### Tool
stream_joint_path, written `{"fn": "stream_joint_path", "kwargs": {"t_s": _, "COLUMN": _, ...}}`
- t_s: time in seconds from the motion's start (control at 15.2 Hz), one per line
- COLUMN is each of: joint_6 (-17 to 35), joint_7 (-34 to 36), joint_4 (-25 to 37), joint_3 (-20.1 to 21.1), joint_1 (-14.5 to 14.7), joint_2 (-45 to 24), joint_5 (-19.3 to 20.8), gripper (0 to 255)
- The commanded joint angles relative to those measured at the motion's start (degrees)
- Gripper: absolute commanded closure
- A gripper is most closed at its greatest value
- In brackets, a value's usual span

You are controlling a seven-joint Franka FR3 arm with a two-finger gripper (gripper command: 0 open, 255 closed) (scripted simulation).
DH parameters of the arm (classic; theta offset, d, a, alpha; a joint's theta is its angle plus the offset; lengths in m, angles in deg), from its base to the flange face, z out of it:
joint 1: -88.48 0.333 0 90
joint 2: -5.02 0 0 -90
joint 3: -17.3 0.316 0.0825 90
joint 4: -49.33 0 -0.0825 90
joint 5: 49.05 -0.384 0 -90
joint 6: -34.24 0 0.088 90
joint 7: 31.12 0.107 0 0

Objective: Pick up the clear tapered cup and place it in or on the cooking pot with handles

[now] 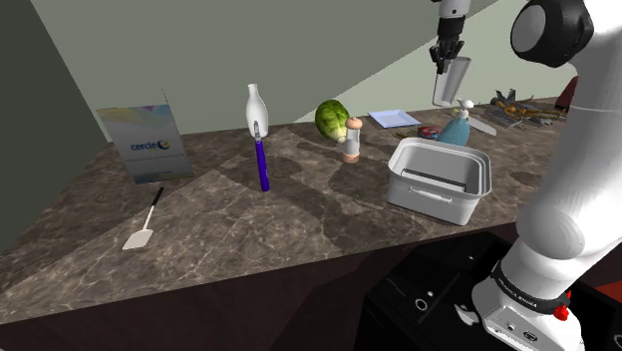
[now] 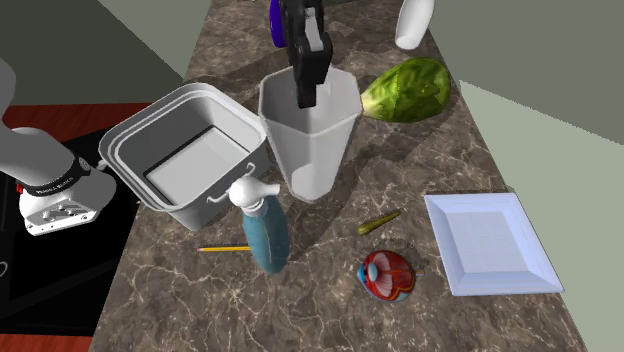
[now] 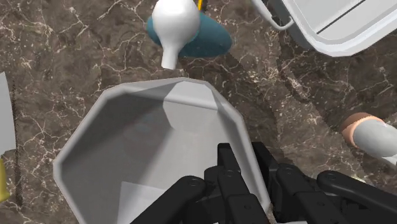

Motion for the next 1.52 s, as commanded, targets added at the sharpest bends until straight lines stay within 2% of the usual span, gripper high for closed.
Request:
{"fn": "stream_joint_path", "kwargs": {"t_s": 0.0, "joint_6": 1.25, "joint_7": 2.31, "joint_4": -6.66, "joint_3": 0.41, "joint_1": 2.32, "joint_2": 5.62, "joint_5": 2.38, "gripper": 255}}
{"fn": "stream_joint_path", "kwargs": {"t_s": 0.33, "joint_6": 1.7, "joint_7": 8.45, "joint_4": -18.63, "joint_3": 2.94, "joint_1": 5.97, "joint_2": 17.37, "joint_5": 7.04, "gripper": 255}}
{"fn": "stream_joint_path", "kwargs": {"t_s": 0.73, "joint_6": -0.28, "joint_7": 15.71, "joint_4": -29.23, "joint_3": 7.53, "joint_1": 8.29, "joint_2": 29.48, "joint_5": 10.21, "gripper": 255}}
{"fn": "stream_joint_path", "kwargs": {"t_s": 1.06, "joint_6": -3.21, "joint_7": 21.34, "joint_4": -35.74, "joint_3": 11.99, "joint_1": 9.5, "joint_2": 38.13, "joint_5": 10.72, "gripper": 255}}
{"fn": "stream_joint_path", "kwargs": {"t_s": 1.45, "joint_6": -7.73, "joint_7": 27.85, "joint_4": -41.2, "joint_3": 17.73, "joint_1": 10.94, "joint_2": 47.04, "joint_5": 9.17, "gripper": 255}}
